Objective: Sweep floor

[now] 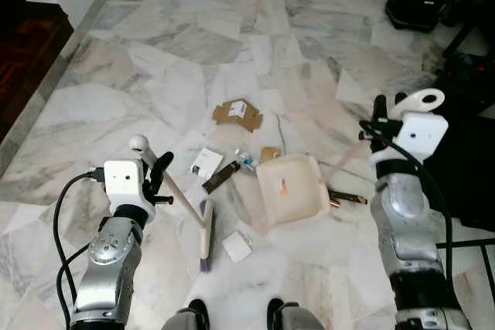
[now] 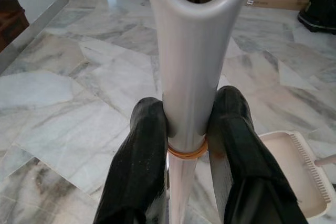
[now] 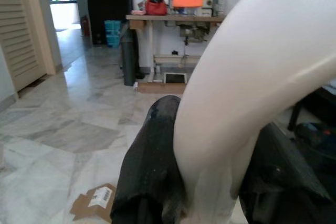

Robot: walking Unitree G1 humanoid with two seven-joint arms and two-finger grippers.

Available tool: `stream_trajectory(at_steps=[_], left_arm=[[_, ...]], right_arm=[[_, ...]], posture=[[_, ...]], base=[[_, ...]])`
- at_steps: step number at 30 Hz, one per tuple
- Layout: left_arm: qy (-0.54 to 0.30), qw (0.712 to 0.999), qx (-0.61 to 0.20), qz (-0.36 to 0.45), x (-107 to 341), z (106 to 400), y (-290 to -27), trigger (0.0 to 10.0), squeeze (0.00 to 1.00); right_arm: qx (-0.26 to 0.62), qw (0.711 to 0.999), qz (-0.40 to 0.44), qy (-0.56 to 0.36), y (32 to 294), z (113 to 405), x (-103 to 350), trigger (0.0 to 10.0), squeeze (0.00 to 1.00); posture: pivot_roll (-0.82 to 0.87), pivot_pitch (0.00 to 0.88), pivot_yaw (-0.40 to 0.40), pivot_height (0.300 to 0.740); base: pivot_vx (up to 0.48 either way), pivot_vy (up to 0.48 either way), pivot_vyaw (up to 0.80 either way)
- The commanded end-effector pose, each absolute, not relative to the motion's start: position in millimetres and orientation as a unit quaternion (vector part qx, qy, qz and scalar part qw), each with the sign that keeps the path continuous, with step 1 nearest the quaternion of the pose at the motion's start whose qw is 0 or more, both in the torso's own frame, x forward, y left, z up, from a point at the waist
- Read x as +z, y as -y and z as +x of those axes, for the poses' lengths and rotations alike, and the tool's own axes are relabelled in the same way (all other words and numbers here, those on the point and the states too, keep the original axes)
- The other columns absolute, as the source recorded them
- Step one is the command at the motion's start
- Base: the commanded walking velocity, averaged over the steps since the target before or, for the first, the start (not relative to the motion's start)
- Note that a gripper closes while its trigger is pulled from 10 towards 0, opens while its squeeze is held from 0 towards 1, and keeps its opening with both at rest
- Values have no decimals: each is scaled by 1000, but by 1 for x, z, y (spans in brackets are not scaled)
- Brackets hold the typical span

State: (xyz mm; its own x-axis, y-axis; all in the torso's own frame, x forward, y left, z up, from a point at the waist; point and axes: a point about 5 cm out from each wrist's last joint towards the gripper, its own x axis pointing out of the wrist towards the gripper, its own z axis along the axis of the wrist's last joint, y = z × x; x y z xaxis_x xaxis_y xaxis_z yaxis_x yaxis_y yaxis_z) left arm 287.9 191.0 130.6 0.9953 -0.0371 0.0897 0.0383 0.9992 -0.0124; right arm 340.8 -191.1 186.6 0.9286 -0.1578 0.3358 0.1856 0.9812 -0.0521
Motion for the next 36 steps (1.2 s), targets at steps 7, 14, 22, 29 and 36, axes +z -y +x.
stream_trajectory(at_steps=[7,14,22,29,36], left_arm=[[43,999,-16,-3,130,289,-194,10000,0],[45,999,-15,-6,131,292,-192,10000,0],[46,999,-12,-7,131,291,-194,10000,0],[47,999,-13,-5,132,292,-194,10000,0],[50,999,-16,-5,135,295,-193,10000,0]], right_arm=[[-73,986,-37,148,178,367,193,10000,0],[-42,996,-59,59,165,378,152,10000,0],[-60,993,-98,35,172,381,151,10000,0],[-49,991,-117,33,175,381,144,10000,0],[-45,992,-119,27,169,383,143,10000,0]], posture=[[-101,258,-24,740],[-104,272,-29,740],[-108,287,-28,740],[-102,290,-29,740],[-97,293,-28,740]], base=[[0,0,0],[0,0,0],[0,0,0],[0,0,0],[0,0,0]])
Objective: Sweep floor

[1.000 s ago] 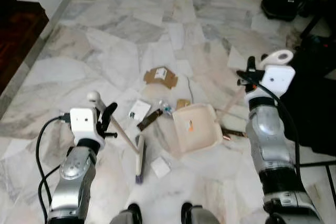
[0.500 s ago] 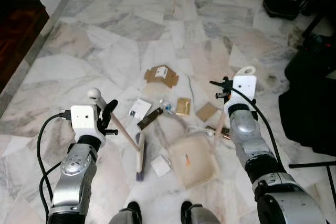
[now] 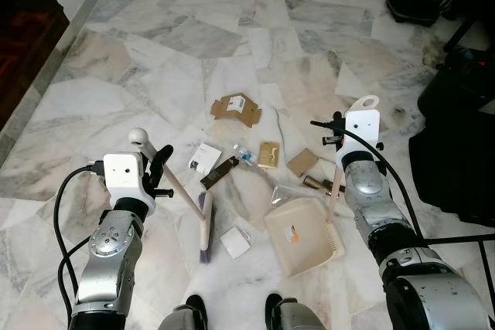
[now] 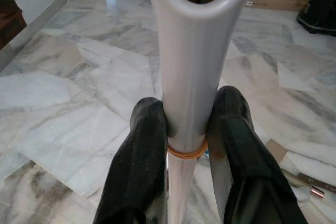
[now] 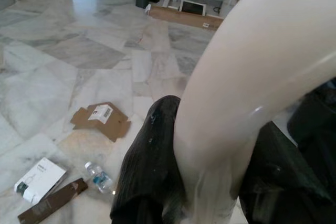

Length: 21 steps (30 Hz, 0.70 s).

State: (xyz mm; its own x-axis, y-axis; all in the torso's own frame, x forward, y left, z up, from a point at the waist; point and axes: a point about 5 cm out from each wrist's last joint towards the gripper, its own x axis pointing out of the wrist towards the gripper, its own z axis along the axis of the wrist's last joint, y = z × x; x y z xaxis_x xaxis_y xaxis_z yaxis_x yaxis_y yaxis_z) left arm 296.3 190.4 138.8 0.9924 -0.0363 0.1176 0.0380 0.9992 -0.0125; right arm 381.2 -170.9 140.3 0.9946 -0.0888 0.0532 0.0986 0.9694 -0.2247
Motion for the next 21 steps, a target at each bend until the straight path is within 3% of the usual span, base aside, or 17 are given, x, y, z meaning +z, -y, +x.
stream_trajectory(at_steps=[1,12,18,21], left_arm=[[50,999,-17,-4,135,295,-192,10000,0],[46,999,-18,7,136,295,-196,10000,0],[43,999,-25,11,135,295,-194,10000,0],[45,999,-25,12,135,295,-194,10000,0]], right_arm=[[-45,992,-117,26,169,383,143,10000,0],[-50,992,-118,-14,166,385,135,10000,0],[-66,997,-21,-24,159,387,135,10000,0],[-74,997,-14,-11,159,388,139,10000,0]], posture=[[-97,293,-28,740],[-88,296,-30,740],[-83,296,-31,740],[-81,296,-32,740]], base=[[0,0,0],[0,0,0],[0,0,0],[0,0,0]])
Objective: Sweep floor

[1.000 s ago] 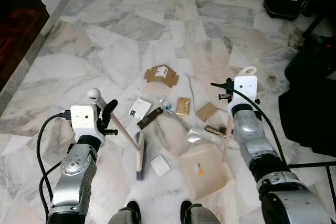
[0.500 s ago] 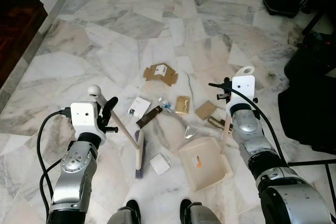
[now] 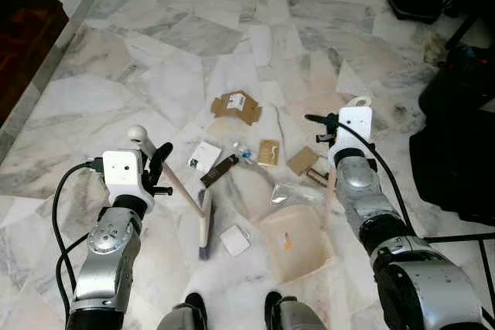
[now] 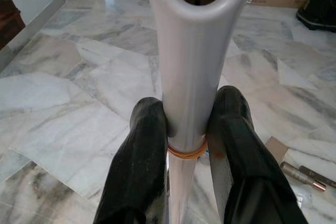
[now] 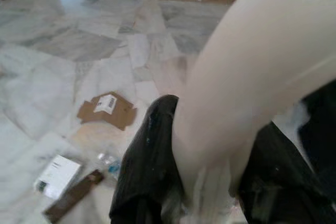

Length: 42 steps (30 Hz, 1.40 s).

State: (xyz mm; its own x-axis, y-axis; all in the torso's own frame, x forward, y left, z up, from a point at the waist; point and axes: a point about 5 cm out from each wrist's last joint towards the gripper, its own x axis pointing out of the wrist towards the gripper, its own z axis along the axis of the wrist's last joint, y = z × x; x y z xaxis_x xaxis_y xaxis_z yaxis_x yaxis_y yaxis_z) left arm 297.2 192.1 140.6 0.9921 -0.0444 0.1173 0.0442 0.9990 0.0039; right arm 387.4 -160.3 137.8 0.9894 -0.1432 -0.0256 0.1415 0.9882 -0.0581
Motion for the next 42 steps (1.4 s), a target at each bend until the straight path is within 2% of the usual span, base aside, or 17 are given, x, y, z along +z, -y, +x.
stream_trajectory(at_steps=[1,14,27,34,42], left_arm=[[48,999,-24,12,136,295,-194,10000,0],[52,998,-21,17,138,293,-197,10000,0],[88,992,-6,93,165,285,-221,10000,0],[75,991,4,110,164,282,-235,10000,0],[37,993,-11,109,147,283,-233,10000,0]], right_arm=[[-81,997,-7,8,160,389,146,10000,0],[-91,994,-27,50,165,391,159,10000,0],[-90,994,-47,43,160,389,151,10000,0],[-88,994,-63,12,160,385,138,10000,0],[-75,993,-85,-37,156,383,124,10000,0]], posture=[[-80,296,-32,740],[-78,291,-34,740],[-67,291,-30,740],[-64,295,-27,740],[-64,301,-29,740]], base=[[0,0,0],[0,0,0],[0,0,0],[0,0,0],[0,0,0]])
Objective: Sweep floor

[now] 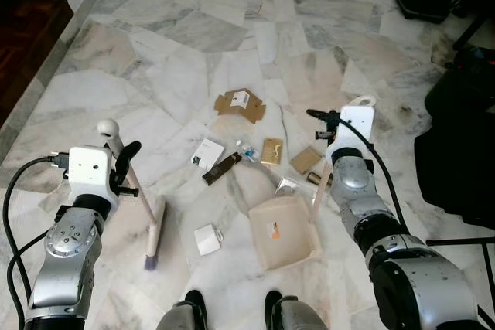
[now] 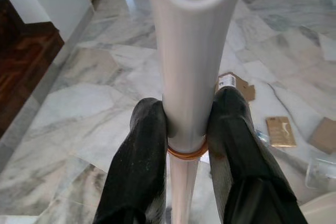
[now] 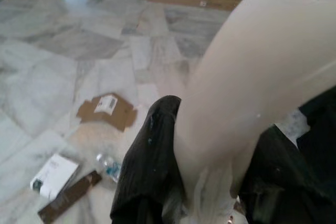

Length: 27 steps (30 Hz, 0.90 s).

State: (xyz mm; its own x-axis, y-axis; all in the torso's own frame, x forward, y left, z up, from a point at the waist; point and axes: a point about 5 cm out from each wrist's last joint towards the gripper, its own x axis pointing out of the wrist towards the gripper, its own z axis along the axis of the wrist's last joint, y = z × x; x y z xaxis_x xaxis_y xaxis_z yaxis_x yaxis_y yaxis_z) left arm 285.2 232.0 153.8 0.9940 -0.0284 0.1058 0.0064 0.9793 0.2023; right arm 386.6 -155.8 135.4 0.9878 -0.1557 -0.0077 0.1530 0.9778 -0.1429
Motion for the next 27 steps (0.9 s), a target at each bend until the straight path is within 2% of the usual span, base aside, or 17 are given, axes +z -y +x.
stream_trajectory(at_steps=[1,7,18,23,25,27], left_arm=[[36,993,-12,109,147,283,-233,10000,0],[0,996,-48,78,129,286,-218,10000,0],[-77,989,-125,12,112,286,-207,10000,0],[-94,985,-141,7,109,286,-205,10000,0],[-98,984,-145,-28,111,285,-206,10000,0],[-104,982,-151,-32,111,285,-206,10000,0]], right_arm=[[-75,993,-87,-38,156,383,124,10000,0],[-73,993,-83,-47,156,383,122,10000,0],[-75,992,-82,-52,156,384,123,10000,0],[-72,993,-77,-47,154,384,124,10000,0],[-73,993,-77,-47,154,384,125,10000,0],[-73,993,-77,-47,154,384,124,10000,0]], posture=[[-64,301,-29,740],[-70,305,-32,740],[-72,307,-31,740],[-72,307,-28,740],[-69,309,-28,740],[-69,310,-27,740]], base=[[0,0,0],[0,0,0],[0,0,0],[0,0,0],[0,0,0],[0,0,0]])
